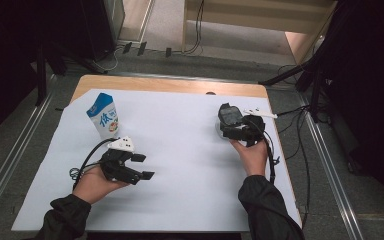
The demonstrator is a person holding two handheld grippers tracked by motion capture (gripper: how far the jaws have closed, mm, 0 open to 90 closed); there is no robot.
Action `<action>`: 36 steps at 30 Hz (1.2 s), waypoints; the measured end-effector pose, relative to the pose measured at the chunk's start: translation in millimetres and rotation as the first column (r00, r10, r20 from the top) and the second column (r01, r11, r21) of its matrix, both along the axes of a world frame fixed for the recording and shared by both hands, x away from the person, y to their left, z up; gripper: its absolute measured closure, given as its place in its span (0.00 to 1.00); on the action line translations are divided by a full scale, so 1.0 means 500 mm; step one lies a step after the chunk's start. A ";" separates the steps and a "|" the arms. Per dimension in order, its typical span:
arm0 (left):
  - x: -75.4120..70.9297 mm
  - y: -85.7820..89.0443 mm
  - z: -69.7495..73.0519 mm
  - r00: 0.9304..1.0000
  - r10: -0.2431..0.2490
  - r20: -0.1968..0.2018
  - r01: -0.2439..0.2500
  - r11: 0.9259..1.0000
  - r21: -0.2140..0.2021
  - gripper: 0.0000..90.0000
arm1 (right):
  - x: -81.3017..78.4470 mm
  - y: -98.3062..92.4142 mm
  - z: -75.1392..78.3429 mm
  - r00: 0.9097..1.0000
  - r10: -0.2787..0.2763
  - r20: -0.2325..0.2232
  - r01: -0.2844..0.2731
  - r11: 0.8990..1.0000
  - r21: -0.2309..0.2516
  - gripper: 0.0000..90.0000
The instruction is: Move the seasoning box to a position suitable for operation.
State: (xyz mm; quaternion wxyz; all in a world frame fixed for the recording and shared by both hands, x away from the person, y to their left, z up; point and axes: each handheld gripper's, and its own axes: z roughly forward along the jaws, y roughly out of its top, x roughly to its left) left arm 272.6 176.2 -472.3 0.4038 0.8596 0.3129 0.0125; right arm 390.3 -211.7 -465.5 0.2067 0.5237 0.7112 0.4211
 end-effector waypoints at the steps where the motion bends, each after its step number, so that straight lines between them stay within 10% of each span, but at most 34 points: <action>1: -0.001 0.002 -0.001 1.000 0.007 0.000 -0.007 1.000 -0.002 0.33 | 0.005 0.002 -0.002 1.000 -0.003 0.006 0.003 1.000 -0.011 0.00; 27: -0.003 0.019 -0.022 0.999 0.048 -0.004 -0.048 0.999 -0.026 0.35 | 0.083 0.022 -0.079 0.999 -0.004 -0.034 0.003 1.000 -0.022 0.08; 36: 0.016 0.017 -0.026 0.998 0.052 -0.018 -0.053 0.998 -0.042 0.35 | 0.071 0.023 -0.072 0.999 0.010 0.031 -0.006 0.995 -0.102 0.17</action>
